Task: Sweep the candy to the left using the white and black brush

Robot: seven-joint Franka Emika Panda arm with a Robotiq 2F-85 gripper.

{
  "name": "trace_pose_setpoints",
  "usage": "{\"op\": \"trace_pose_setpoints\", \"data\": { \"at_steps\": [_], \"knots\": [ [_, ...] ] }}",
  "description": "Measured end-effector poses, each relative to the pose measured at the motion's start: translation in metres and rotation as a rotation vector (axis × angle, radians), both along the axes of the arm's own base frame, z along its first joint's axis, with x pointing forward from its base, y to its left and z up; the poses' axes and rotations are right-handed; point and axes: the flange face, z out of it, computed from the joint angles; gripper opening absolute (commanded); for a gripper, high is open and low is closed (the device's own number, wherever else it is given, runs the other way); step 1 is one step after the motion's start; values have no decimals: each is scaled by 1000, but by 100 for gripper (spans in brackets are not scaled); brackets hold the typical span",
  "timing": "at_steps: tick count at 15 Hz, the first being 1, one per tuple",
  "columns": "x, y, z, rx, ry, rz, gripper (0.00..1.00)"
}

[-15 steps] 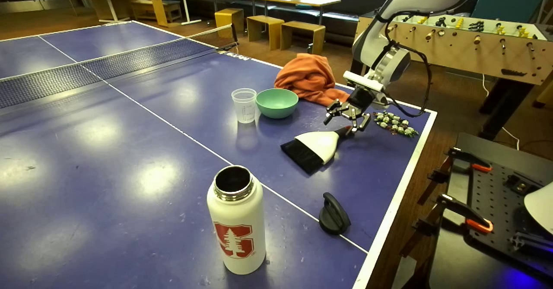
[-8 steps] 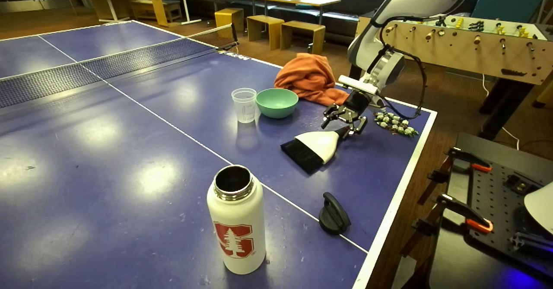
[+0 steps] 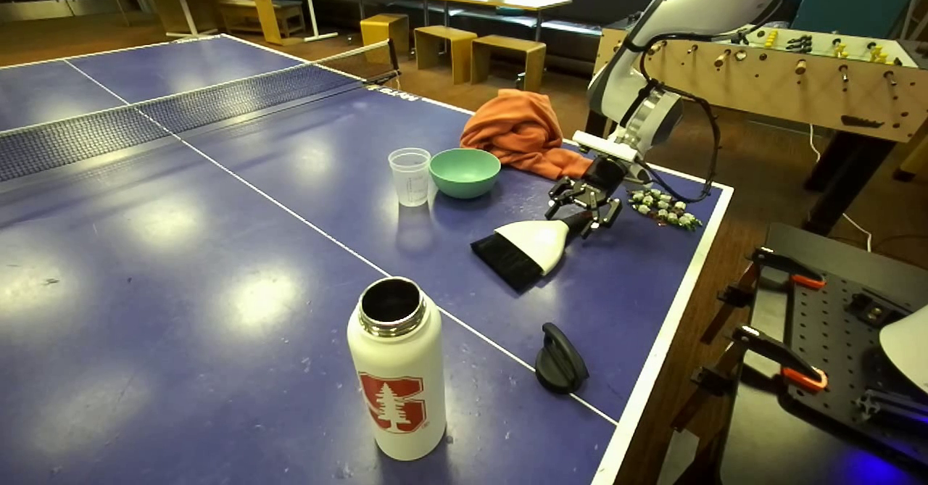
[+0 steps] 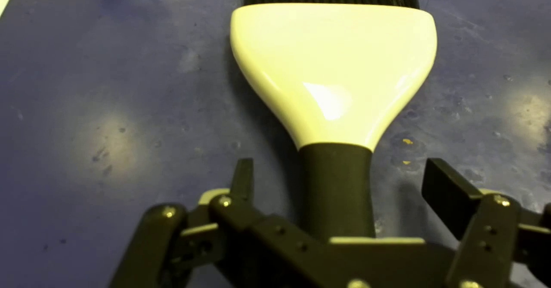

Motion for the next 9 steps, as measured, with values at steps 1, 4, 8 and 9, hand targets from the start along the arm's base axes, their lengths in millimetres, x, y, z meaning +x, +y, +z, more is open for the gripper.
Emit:
{"op": "trace_pose_setpoints", "data": {
  "at_steps": [1,4,8,9],
  "knots": [
    [-1,-1,-1,0,1,-2,100],
    [-3,-3,-2,0,5,-5,100],
    [-3,-3,-4,-1,7,-3,100],
    [-3,-3,-5,-1,7,-2,100]
  ]
}}
